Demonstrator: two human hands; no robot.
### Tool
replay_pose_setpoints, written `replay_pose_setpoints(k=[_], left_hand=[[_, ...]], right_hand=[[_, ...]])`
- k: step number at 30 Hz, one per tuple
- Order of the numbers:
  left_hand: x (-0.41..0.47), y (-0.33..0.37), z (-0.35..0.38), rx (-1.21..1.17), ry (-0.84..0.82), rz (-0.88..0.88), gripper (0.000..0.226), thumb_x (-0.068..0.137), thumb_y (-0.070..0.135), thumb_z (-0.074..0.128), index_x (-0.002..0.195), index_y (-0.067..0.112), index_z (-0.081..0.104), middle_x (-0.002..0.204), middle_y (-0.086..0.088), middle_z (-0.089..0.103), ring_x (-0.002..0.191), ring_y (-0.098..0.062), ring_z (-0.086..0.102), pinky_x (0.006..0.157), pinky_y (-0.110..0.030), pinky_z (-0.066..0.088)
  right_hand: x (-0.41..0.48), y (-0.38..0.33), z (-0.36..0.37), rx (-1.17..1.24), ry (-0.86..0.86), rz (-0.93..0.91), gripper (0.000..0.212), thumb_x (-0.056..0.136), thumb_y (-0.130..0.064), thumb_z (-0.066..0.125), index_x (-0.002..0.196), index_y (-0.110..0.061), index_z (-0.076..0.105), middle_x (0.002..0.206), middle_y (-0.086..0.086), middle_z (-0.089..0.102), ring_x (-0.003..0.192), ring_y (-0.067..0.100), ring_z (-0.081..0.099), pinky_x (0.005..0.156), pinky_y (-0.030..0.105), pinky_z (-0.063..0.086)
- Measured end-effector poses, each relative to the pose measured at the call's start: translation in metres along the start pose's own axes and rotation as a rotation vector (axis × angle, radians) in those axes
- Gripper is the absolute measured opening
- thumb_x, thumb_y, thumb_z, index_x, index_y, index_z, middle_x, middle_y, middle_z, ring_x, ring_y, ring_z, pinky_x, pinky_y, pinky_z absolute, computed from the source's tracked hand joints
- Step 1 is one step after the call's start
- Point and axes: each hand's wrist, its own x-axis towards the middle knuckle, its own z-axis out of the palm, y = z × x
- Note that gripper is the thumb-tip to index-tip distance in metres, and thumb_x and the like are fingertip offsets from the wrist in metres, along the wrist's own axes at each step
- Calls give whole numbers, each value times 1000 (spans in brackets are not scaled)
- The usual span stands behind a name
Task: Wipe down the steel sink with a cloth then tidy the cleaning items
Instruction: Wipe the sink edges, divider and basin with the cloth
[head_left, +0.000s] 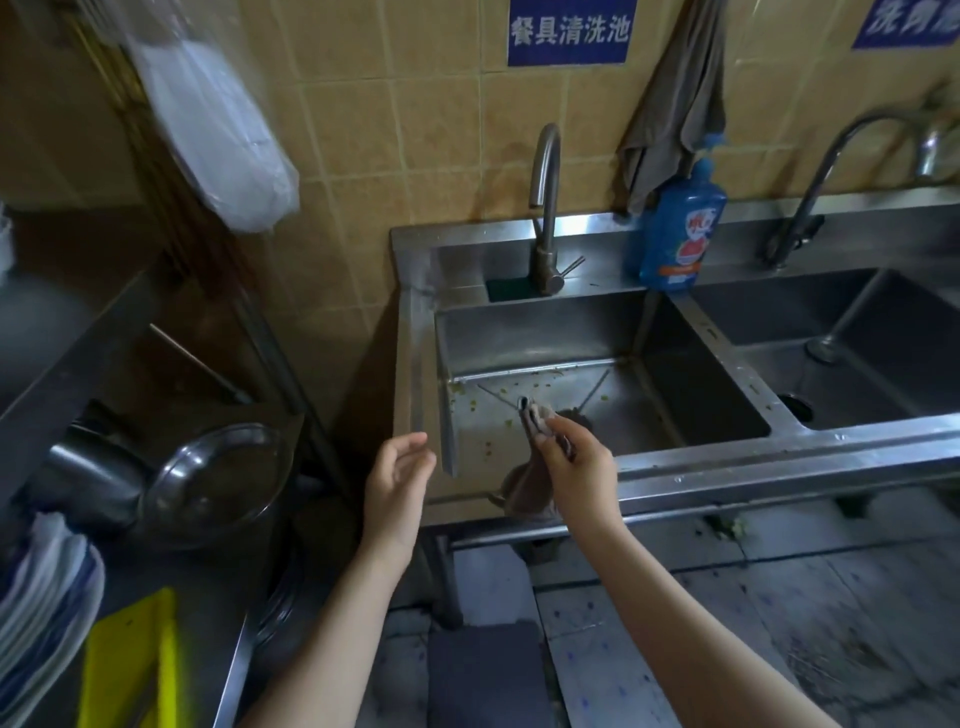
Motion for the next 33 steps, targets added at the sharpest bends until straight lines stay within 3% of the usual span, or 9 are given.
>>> replay_pose_setpoints(k=[6, 12, 15, 18, 22, 27, 30, 33], left_hand=[[6, -25, -17, 55, -3, -120, 16, 88, 9, 57, 101, 18, 61, 100, 4, 64, 97, -9, 59, 83, -26, 45], [14, -51, -28, 78, -48, -202, 18, 88, 8, 57, 106, 11, 58, 108, -6, 62, 100, -16, 57, 76, -16, 43], [21, -61, -31, 132, -82, -211, 20, 88, 12, 58, 107, 17, 56, 111, -2, 59, 102, -13, 55, 78, -18, 42], [31, -68, -36, 255, -106, -183, 22, 89, 14, 58, 108, 23, 53, 117, 1, 54, 109, -12, 50, 86, -26, 41], [49, -74, -34, 434, -81, -123, 23, 89, 11, 56, 112, 13, 56, 129, -1, 50, 119, -13, 44, 91, -18, 31], [64, -86, -25, 670, -136, -12, 33, 91, 11, 53, 124, 8, 55, 146, -8, 37, 139, -21, 24, 102, -13, 15], [70, -104, -21, 897, -191, 94, 37, 95, 16, 46, 131, 12, 49, 153, -5, 25, 144, -21, 8, 108, -18, 3], [72, -120, -22, 1046, -229, 148, 36, 96, 19, 43, 130, 12, 52, 154, -7, 23, 144, -25, 8, 114, -31, 12]], right_hand=[[-15, 19, 23, -17, 3, 125, 22, 90, -14, 60, 112, -13, 65, 101, 0, 62, 93, 14, 57, 79, 23, 41], [-13, 37, 67, -151, 24, 164, 24, 89, -11, 60, 113, -8, 64, 111, 8, 64, 105, 23, 58, 94, 37, 46], [-9, 47, 89, -262, -13, 125, 24, 88, -11, 60, 111, -6, 65, 115, 10, 63, 108, 24, 57, 95, 31, 43], [-8, 56, 108, -370, -76, 85, 24, 88, -13, 61, 110, -8, 67, 114, 8, 63, 106, 26, 55, 90, 27, 39], [-7, 70, 126, -558, -139, 25, 25, 88, -23, 61, 110, -12, 68, 117, 8, 61, 110, 28, 47, 93, 27, 33], [-8, 73, 136, -789, -115, -122, 38, 85, -42, 45, 90, -20, 75, 105, 7, 69, 102, 30, 62, 86, 34, 49], [-6, 80, 133, -894, -185, -177, 41, 86, -44, 41, 88, -23, 76, 107, 6, 70, 105, 27, 63, 87, 34, 50], [-3, 86, 131, -923, -214, -195, 40, 85, -40, 44, 88, -18, 76, 105, 10, 70, 103, 31, 64, 89, 42, 50]])
